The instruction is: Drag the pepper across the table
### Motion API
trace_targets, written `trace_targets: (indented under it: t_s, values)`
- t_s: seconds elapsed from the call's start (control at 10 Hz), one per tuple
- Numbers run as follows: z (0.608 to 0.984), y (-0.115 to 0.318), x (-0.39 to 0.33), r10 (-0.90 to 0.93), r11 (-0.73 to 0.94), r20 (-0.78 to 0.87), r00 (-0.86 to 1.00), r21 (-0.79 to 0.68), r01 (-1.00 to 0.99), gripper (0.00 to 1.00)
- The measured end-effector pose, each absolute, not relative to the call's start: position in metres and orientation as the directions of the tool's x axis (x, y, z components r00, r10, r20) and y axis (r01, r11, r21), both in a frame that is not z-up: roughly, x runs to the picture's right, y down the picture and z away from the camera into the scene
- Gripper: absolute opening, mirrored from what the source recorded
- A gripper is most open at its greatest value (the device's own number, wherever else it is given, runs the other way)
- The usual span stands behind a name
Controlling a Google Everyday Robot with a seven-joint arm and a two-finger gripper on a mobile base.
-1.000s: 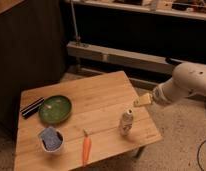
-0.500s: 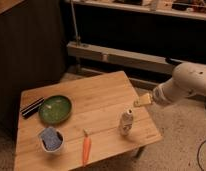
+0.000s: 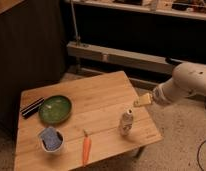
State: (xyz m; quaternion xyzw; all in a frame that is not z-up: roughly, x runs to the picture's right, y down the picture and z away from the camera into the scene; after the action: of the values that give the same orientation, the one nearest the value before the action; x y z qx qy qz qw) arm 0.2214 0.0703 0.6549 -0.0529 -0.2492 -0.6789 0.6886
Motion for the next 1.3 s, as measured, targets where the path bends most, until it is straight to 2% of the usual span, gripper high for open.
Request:
trace_targets:
  t_s: [1.0, 1.3]
  values:
    - [0.654, 0.069, 0.222, -0.910, 0.068, 0.412, -0.048, 0.263, 0.962, 0.78]
    - [0.643, 0.044, 0.205, -0.929, 0.013, 0.359, -0.085, 0.262, 0.965, 0.78]
